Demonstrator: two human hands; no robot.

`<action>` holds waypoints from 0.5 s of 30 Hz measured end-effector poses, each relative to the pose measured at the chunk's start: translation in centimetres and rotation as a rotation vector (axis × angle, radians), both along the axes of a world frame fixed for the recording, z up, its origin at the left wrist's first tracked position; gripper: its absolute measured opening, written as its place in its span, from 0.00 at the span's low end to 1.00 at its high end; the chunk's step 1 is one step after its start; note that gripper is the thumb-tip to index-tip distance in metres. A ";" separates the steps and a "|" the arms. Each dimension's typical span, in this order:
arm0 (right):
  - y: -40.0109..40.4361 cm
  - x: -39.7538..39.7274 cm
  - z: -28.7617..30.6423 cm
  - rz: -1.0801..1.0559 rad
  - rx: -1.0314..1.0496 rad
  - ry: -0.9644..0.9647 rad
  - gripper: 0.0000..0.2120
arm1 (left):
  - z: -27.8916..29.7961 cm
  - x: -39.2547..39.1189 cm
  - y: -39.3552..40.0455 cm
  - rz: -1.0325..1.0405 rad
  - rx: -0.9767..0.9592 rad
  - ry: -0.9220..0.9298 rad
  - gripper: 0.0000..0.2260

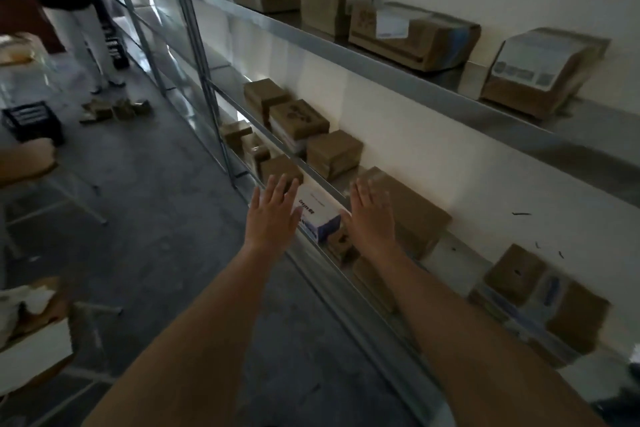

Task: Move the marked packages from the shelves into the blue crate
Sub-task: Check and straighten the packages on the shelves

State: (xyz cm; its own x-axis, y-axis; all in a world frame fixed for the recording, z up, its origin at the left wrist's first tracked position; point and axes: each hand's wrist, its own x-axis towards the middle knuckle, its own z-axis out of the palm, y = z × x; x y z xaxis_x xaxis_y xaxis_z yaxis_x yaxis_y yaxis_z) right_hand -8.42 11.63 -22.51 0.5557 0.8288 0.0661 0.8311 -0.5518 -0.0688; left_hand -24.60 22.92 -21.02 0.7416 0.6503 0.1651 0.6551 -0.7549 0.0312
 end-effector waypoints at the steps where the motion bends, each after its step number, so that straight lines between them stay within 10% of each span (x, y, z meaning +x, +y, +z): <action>1: 1.5 0.4 -0.1 0.016 -0.001 -0.006 0.32 | 0.3 0.3 1.2 0.012 0.005 -0.007 0.26; 15: 27.5 1.6 0.4 0.050 0.082 0.065 0.31 | 1.8 2.9 26.3 -0.001 0.078 0.023 0.25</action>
